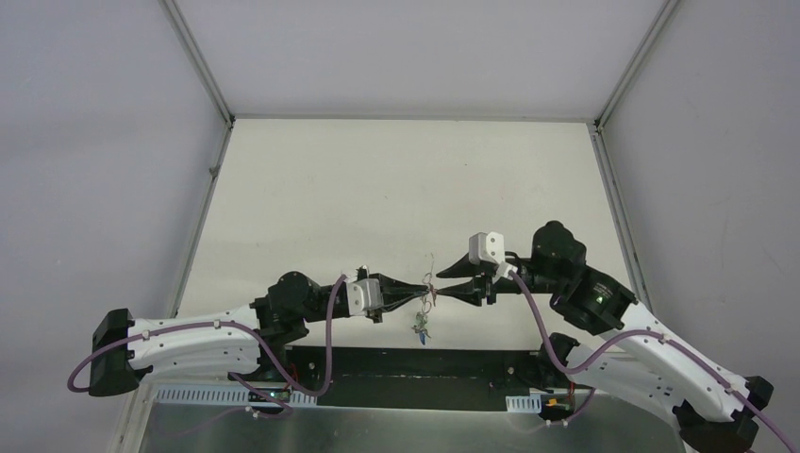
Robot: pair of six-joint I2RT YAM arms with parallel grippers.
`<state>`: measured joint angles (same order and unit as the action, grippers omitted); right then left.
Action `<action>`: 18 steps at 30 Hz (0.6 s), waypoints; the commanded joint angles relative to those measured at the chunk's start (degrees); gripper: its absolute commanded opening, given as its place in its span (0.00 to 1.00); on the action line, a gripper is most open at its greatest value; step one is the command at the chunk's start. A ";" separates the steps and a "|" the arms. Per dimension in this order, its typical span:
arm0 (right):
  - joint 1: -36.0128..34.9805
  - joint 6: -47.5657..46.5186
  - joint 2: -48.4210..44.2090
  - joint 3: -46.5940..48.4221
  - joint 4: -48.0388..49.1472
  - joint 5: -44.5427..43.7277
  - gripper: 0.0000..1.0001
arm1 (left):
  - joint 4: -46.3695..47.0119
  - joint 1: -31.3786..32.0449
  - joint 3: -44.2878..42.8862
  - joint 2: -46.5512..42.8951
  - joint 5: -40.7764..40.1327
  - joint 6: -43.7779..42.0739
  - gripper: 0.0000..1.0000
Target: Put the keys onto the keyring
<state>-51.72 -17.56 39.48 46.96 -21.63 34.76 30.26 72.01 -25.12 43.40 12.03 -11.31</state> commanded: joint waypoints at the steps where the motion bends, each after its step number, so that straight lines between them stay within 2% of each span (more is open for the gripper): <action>1: 0.13 -0.28 0.81 0.11 5.63 1.40 0.34 | 7.70 0.15 -0.10 -1.25 0.97 0.50 0.00; 5: 0.13 -0.28 1.70 -0.02 6.17 1.40 0.34 | 7.85 0.15 -0.18 -1.18 0.96 0.46 0.00; 6: 0.09 1.09 1.80 -0.15 6.40 6.84 0.34 | 7.68 0.15 -0.25 -1.21 0.95 0.36 0.00; 7: 0.17 1.34 1.88 -0.26 6.77 7.51 0.33 | 7.42 0.15 -0.27 -1.25 0.90 0.40 0.00; 11: 0.13 1.73 2.40 -0.60 7.70 8.37 0.24 | 7.14 0.15 -0.28 -1.46 0.89 0.42 0.00; 18: 0.13 2.35 3.11 -1.10 8.62 9.58 0.21 | 6.17 0.15 -0.57 -1.77 0.84 0.65 0.00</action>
<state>-51.70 -16.16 42.35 45.93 -16.47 41.63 32.40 72.01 -25.02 42.94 12.08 -11.29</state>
